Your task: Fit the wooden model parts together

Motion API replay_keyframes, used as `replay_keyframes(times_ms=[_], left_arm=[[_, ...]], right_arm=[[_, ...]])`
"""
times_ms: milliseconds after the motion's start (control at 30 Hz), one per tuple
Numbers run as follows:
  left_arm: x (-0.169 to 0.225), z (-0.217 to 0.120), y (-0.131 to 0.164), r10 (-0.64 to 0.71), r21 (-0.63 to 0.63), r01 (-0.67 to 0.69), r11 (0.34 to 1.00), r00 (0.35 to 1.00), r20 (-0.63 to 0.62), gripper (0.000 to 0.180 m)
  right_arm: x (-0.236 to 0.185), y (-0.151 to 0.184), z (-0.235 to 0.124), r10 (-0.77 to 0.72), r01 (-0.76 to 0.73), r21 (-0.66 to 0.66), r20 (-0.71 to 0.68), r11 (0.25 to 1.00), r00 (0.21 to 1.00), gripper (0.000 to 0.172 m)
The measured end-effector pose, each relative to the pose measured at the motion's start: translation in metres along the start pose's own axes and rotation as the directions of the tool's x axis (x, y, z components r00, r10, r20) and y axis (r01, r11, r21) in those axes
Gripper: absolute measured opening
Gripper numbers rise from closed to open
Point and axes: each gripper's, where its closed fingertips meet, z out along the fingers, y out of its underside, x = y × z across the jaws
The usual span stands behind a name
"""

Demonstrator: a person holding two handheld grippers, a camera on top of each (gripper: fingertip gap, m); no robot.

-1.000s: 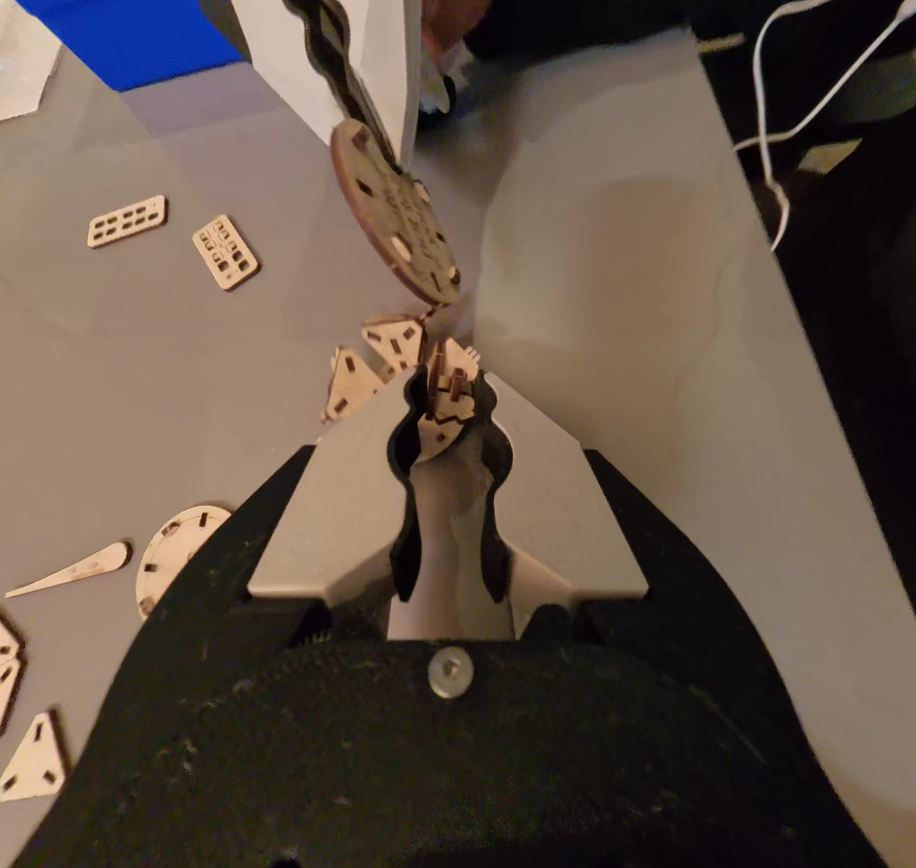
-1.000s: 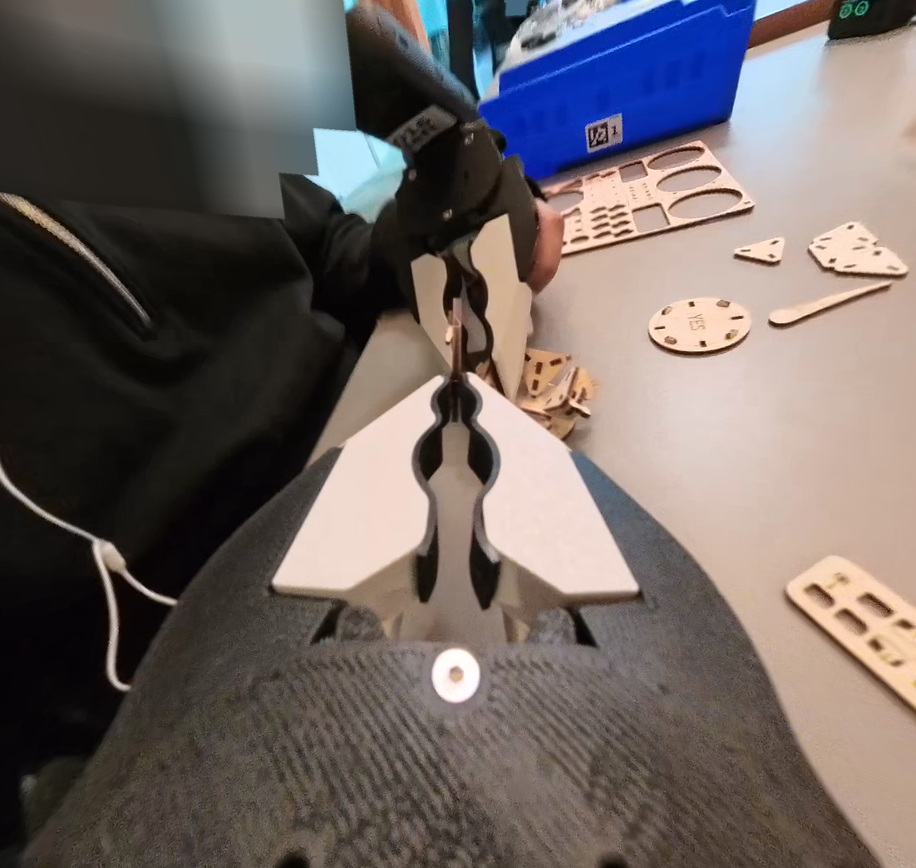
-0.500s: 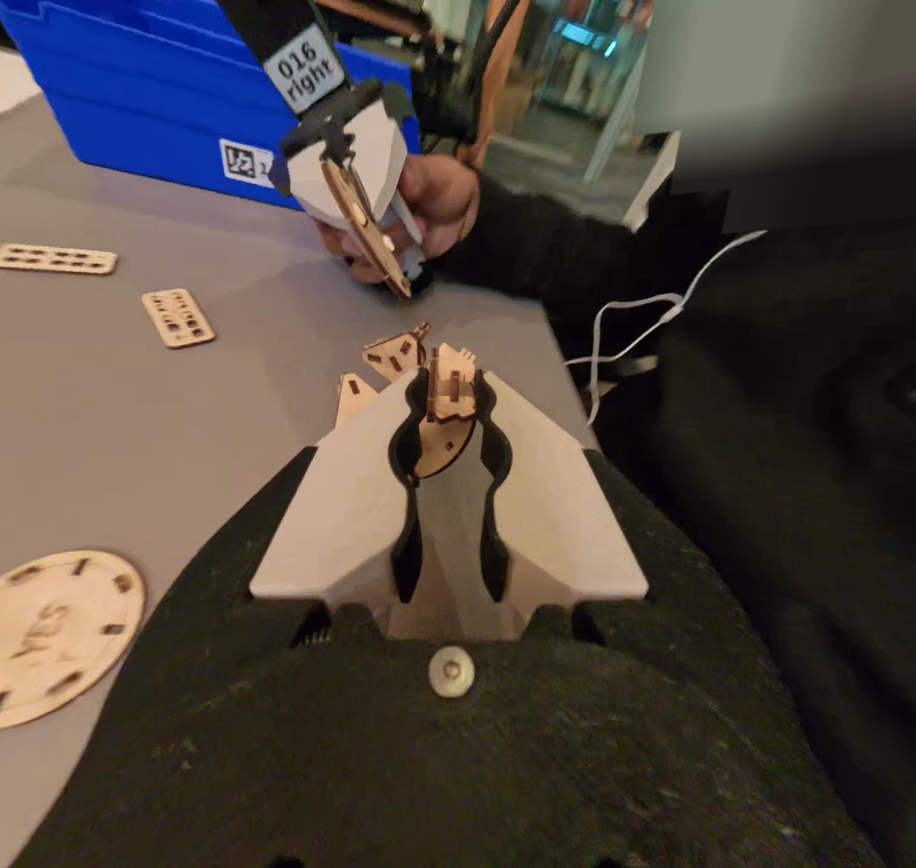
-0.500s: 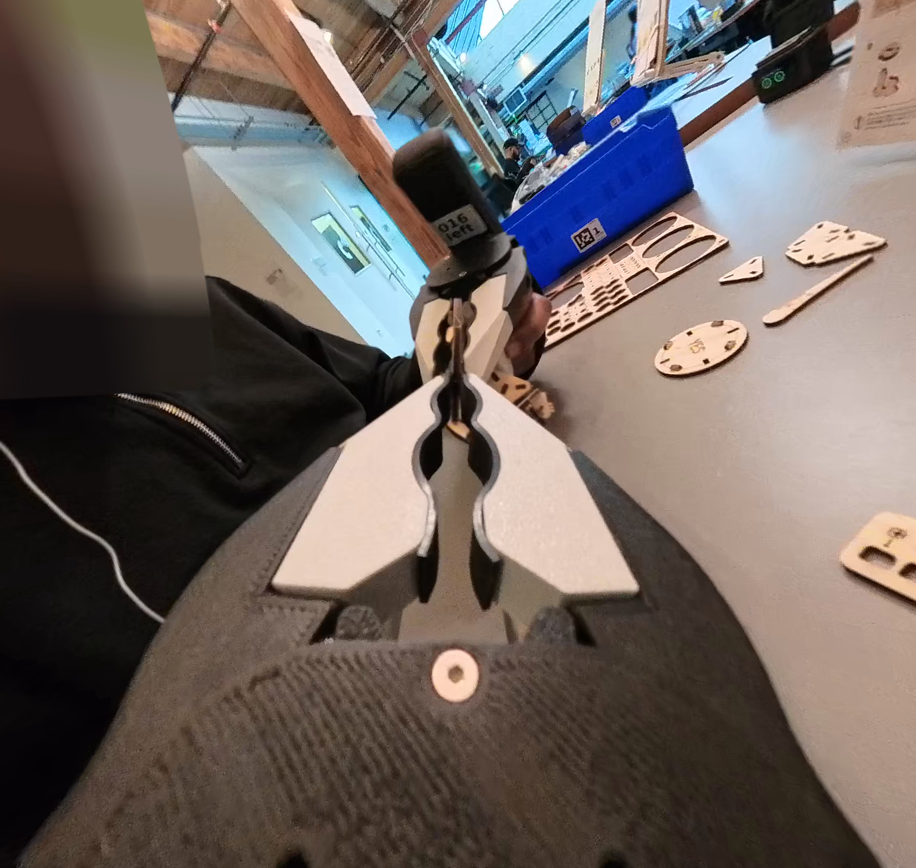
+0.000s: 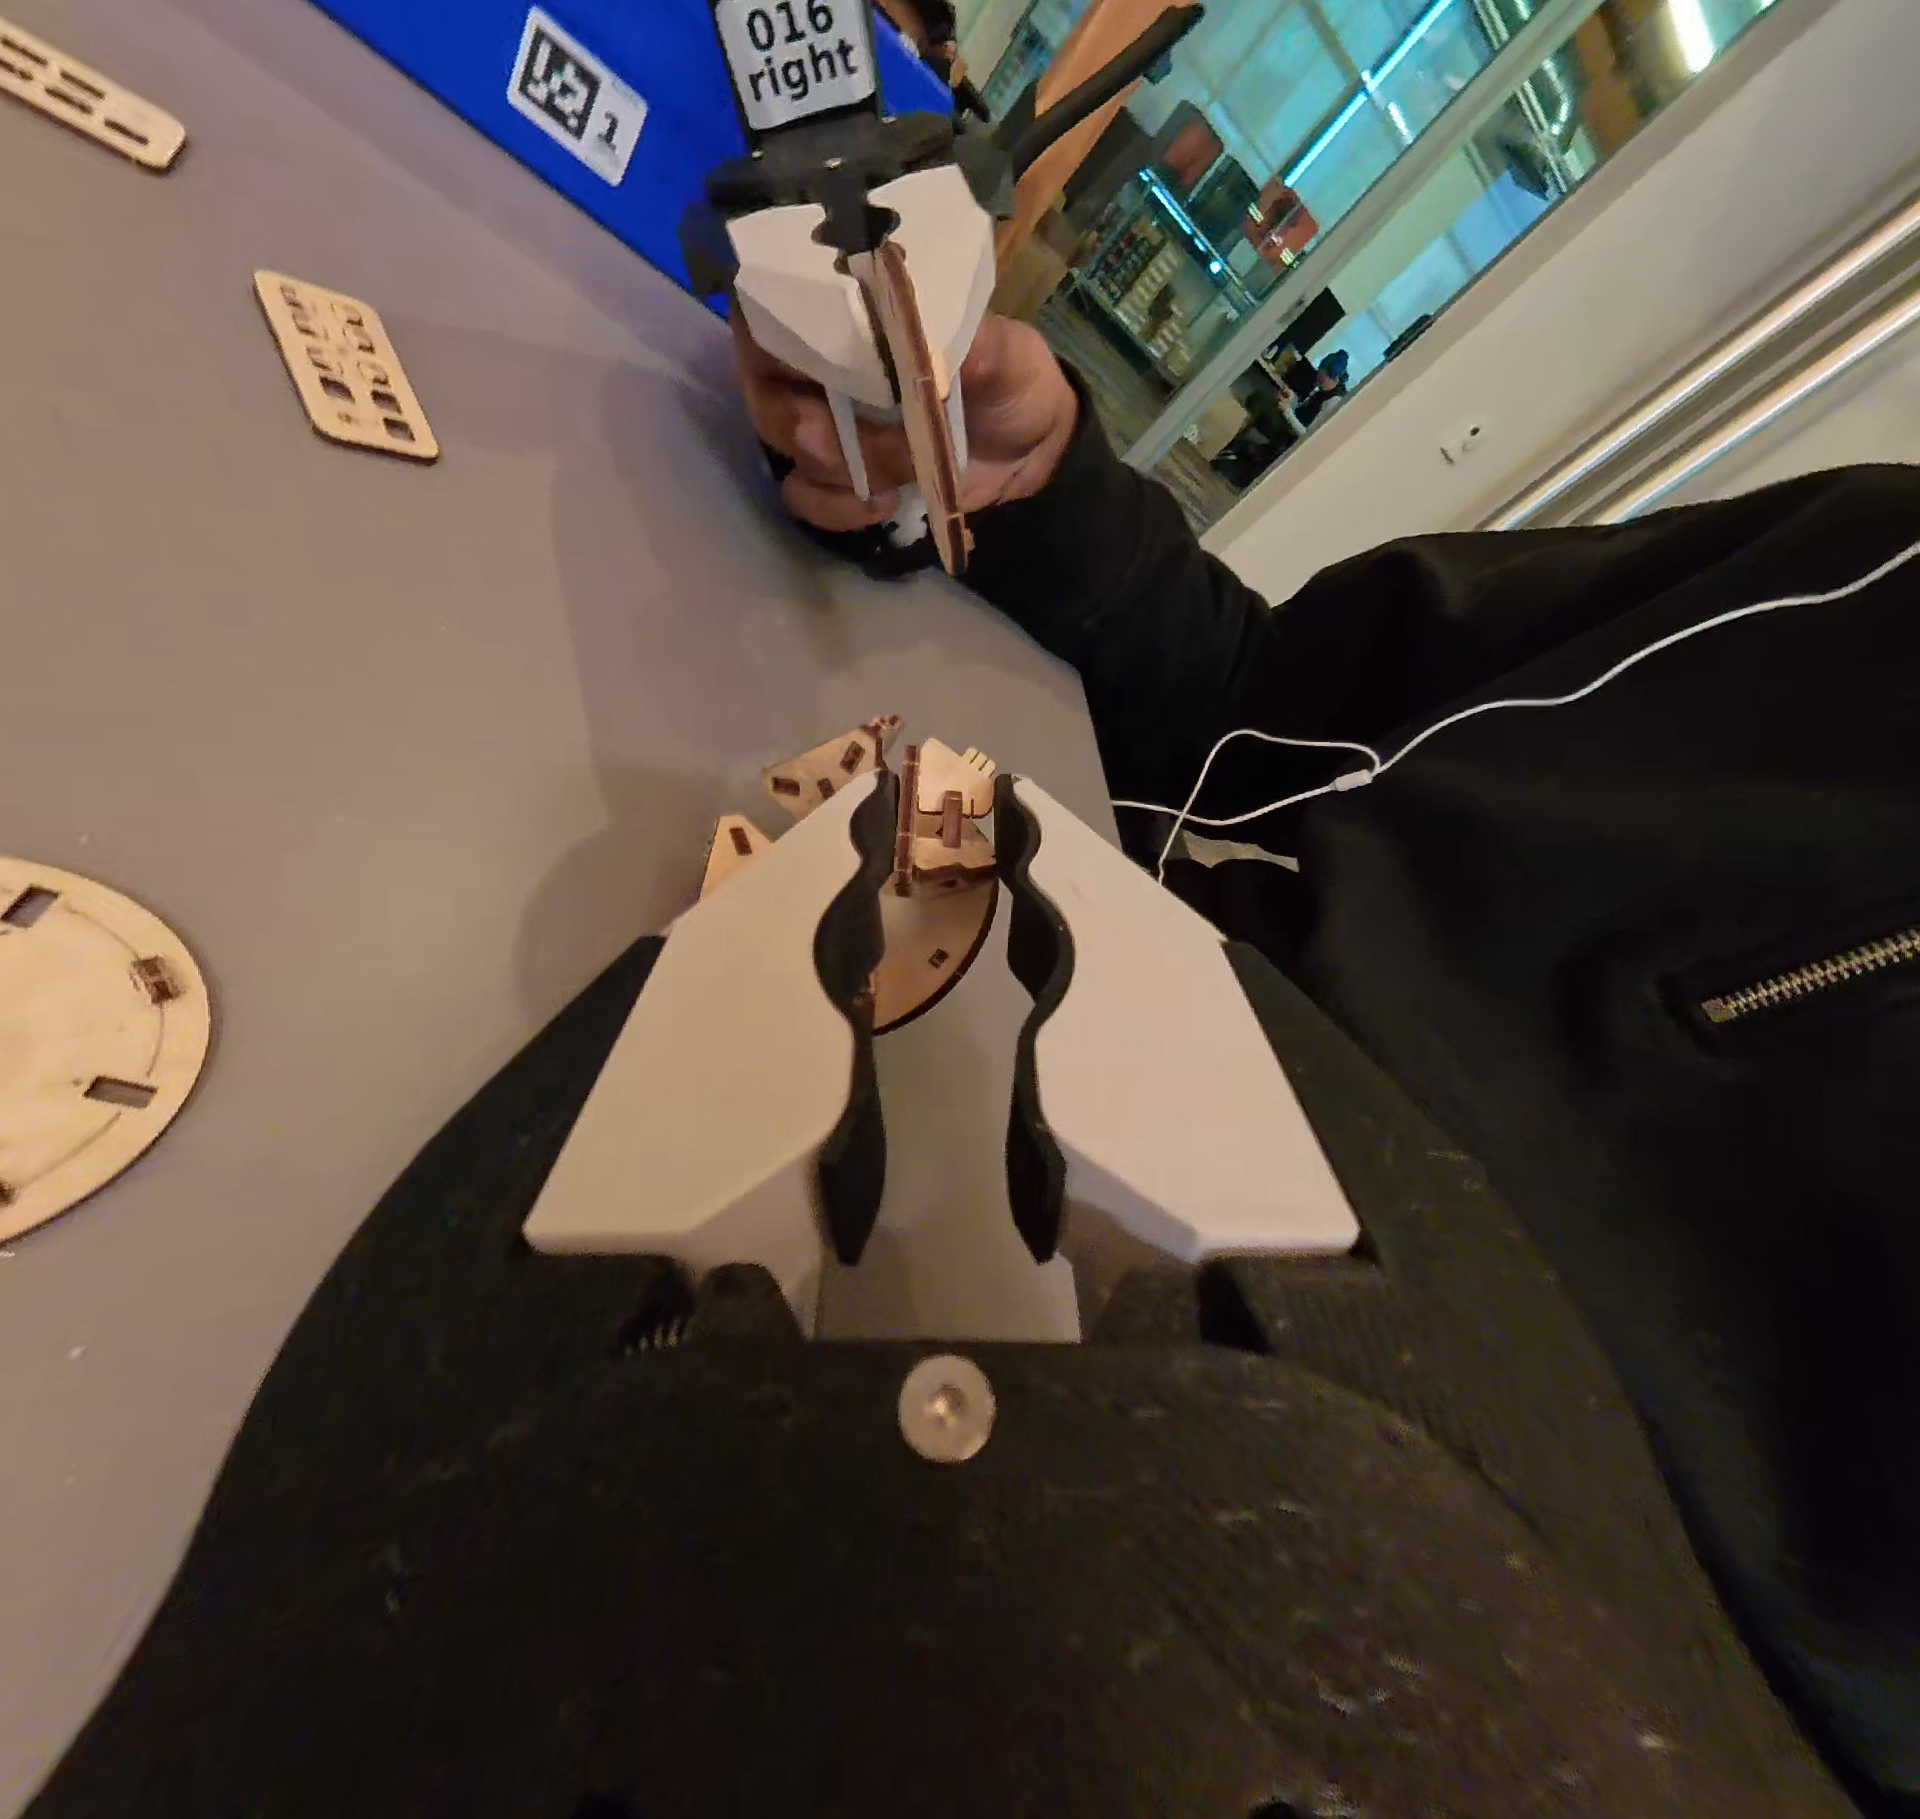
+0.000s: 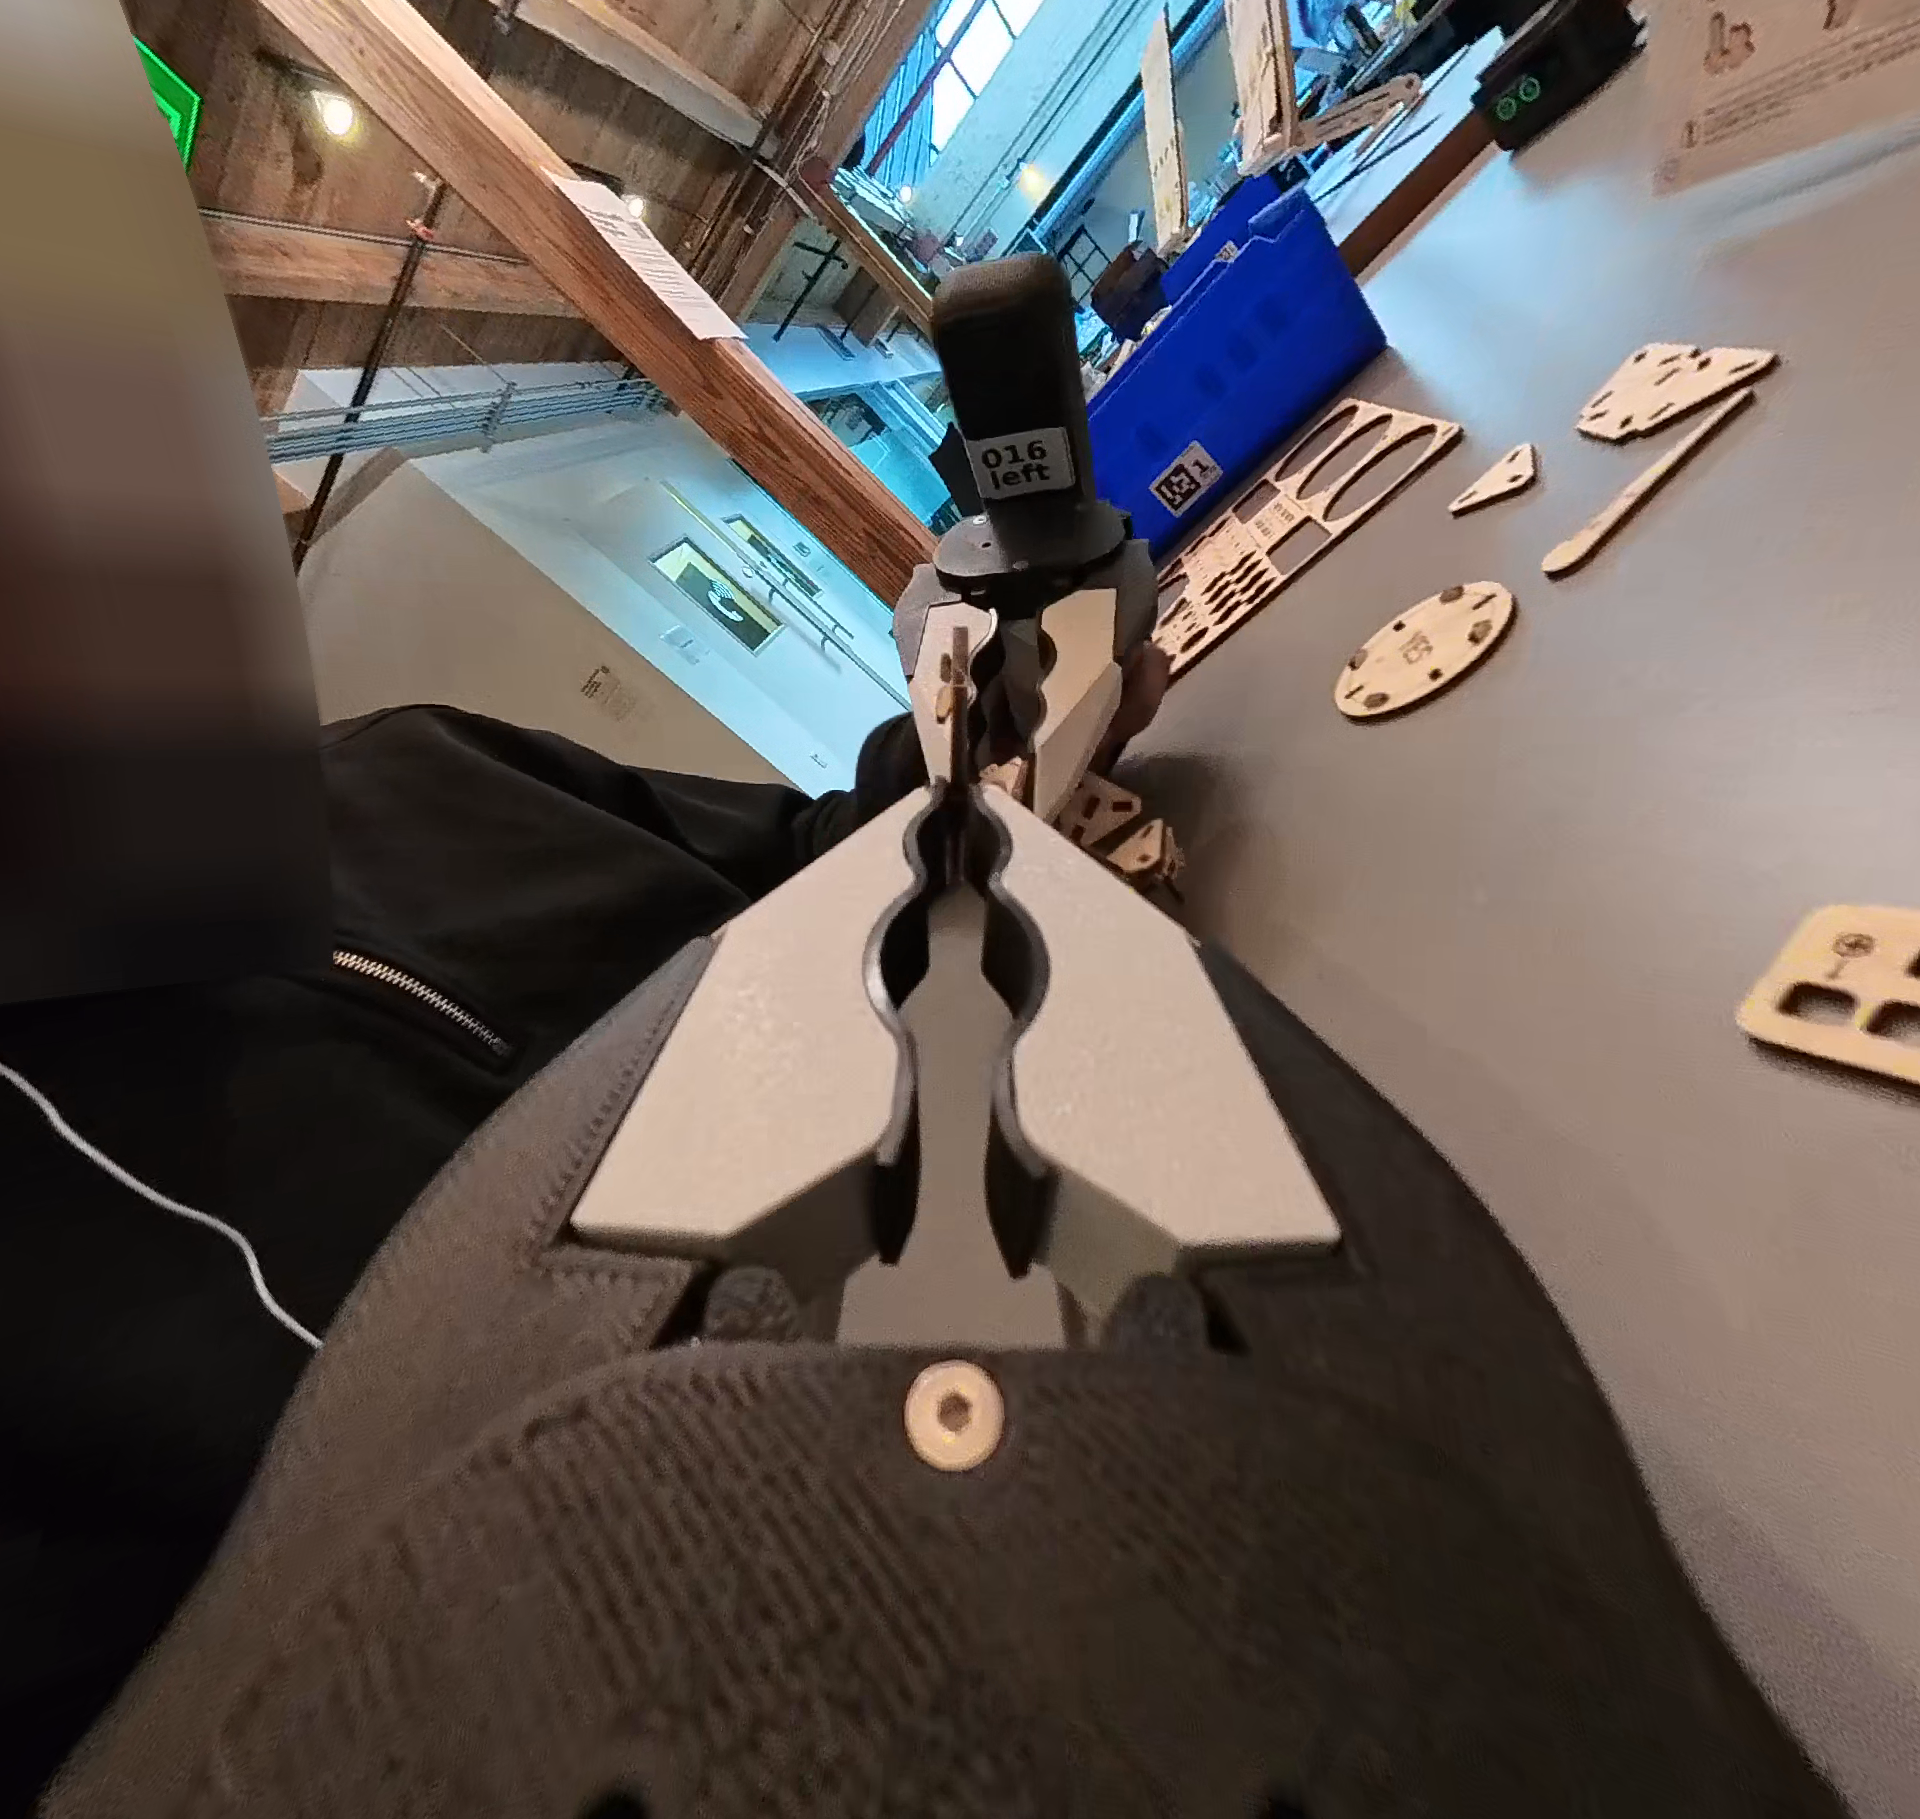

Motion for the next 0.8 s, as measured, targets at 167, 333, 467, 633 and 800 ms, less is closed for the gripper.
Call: replay_keyframes(times_ms=[167, 333, 467, 633, 800], left_arm=[[-0.009, -0.001, 0.003, -0.091, 0.001, 0.091, 0.996, 0.996, 0.002, 0.014], [-0.013, -0.006, -0.002, -0.127, 0.041, 0.128, 0.991, 0.992, -0.010, 0.014], [-0.010, -0.005, -0.002, -0.125, 0.035, 0.126, 0.991, 0.992, -0.028, 0.012], [-0.006, -0.006, -0.003, -0.118, 0.038, 0.120, 0.992, 0.992, -0.050, 0.016], [-0.010, -0.012, -0.008, -0.099, 0.069, 0.100, 0.993, 0.995, -0.018, 0.017]], right_arm=[[0.007, 0.001, -0.001, 0.052, -0.052, 0.004, -0.025, 0.999, 0.998, 0.000], [0.013, 0.001, -0.002, 0.072, -0.072, 0.004, -0.060, 0.997, 0.996, 0.000], [0.012, 0.001, -0.002, 0.066, -0.066, 0.003, -0.060, 0.998, 0.996, 0.000], [-0.001, -0.007, -0.002, -0.146, 0.146, -0.001, -0.077, 0.989, 0.986, 0.000], [-0.008, -0.002, 0.000, -0.519, 0.498, -0.147, -0.192, 0.854, 0.833, 0.000]])
